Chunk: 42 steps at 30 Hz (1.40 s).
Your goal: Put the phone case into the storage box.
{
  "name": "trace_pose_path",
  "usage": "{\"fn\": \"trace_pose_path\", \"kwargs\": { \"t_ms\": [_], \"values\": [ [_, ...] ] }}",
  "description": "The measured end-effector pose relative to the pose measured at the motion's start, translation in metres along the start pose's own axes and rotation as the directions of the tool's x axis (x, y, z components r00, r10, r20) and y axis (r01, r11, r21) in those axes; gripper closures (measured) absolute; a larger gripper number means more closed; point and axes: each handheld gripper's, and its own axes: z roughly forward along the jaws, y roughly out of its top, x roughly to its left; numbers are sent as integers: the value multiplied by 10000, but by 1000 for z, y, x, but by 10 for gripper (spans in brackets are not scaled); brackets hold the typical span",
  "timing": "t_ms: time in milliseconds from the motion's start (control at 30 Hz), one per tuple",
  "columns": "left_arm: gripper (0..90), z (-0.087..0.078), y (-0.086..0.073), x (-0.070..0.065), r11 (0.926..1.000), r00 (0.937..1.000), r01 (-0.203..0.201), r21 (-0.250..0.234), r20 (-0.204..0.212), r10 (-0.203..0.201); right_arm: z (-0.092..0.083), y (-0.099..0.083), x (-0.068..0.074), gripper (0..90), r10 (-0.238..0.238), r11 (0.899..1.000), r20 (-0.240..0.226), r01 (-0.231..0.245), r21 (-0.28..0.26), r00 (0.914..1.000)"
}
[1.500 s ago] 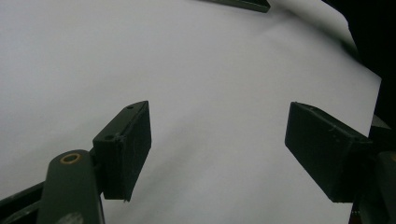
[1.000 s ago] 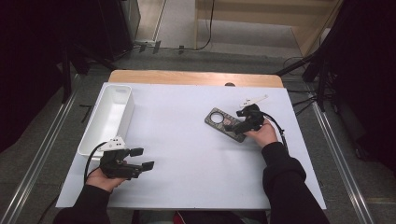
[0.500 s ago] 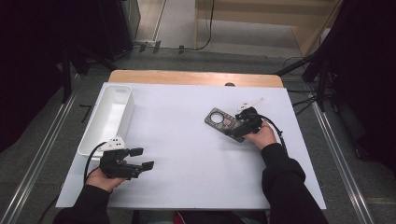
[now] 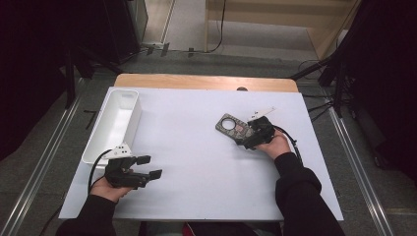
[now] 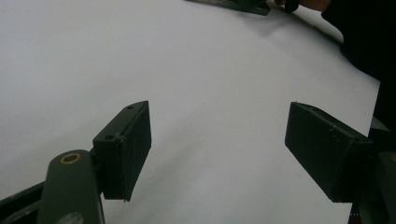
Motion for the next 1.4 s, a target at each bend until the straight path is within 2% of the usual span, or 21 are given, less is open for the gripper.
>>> {"fn": "trace_pose_path", "kwargs": {
  "t_ms": [133, 333, 533, 1233, 1400],
  "values": [
    [226, 0, 0, 0, 10000, 10000, 6, -29, 2, -6, 2, -1, 4, 0, -527, 9986, 337, 523, 116, 9980],
    [226, 0, 0, 0, 10000, 10000, 8, -38, -4, -8, 1, -2, 4, 0, -542, 9985, 337, 541, 36, 9980],
    [226, 0, 0, 0, 10000, 10000, 11, -46, -7, -11, -4, -5, -1, 100, -504, 9985, 338, 511, -200, 9982],
    [226, -1, 0, 0, 10000, 10000, 30, -35, -29, -30, -4, -5, 0, 107, -525, 9984, 371, 533, -187, 9979],
    [226, -1, 0, 0, 10000, 10000, 17, -37, -29, -18, -6, -5, -2, 108, -505, 9985, 226, 509, -193, 9985]
  ]
}}
